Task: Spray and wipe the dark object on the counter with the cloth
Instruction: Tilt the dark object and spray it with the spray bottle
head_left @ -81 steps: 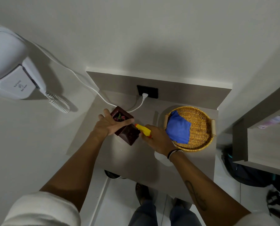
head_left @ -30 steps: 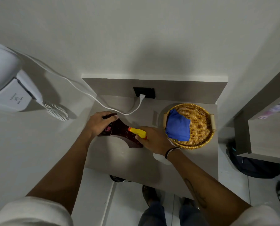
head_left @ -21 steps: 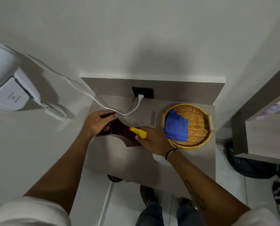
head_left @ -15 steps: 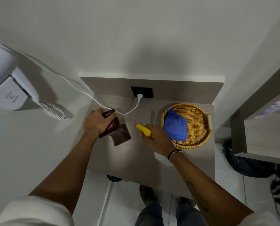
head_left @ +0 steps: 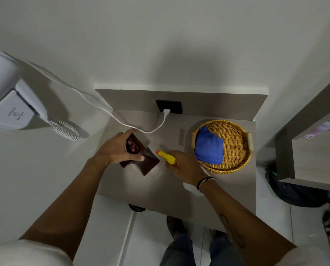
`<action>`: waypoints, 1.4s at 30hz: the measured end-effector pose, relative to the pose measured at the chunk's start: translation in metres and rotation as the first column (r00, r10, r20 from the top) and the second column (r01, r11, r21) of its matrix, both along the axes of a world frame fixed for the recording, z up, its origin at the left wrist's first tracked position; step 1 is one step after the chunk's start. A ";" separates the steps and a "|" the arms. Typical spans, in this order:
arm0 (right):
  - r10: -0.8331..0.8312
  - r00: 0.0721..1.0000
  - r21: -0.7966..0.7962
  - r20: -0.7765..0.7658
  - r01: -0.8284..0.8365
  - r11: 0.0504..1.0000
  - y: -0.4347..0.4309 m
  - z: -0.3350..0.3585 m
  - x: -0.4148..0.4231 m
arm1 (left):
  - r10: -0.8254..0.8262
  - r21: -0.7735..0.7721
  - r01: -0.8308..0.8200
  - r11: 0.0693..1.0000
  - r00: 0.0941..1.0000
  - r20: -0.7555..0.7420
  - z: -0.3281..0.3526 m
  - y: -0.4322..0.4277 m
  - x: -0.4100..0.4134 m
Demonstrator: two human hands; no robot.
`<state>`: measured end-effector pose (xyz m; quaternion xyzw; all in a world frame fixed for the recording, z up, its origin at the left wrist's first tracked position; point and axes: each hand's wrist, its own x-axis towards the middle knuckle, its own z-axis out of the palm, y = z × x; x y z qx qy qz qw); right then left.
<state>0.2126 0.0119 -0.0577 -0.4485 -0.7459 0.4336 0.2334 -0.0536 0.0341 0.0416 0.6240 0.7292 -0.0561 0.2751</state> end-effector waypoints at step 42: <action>-0.632 0.711 0.081 -0.309 0.682 0.727 0.049 0.021 0.112 | 0.170 0.342 -0.150 0.928 0.985 -0.030 -0.035 0.005 0.006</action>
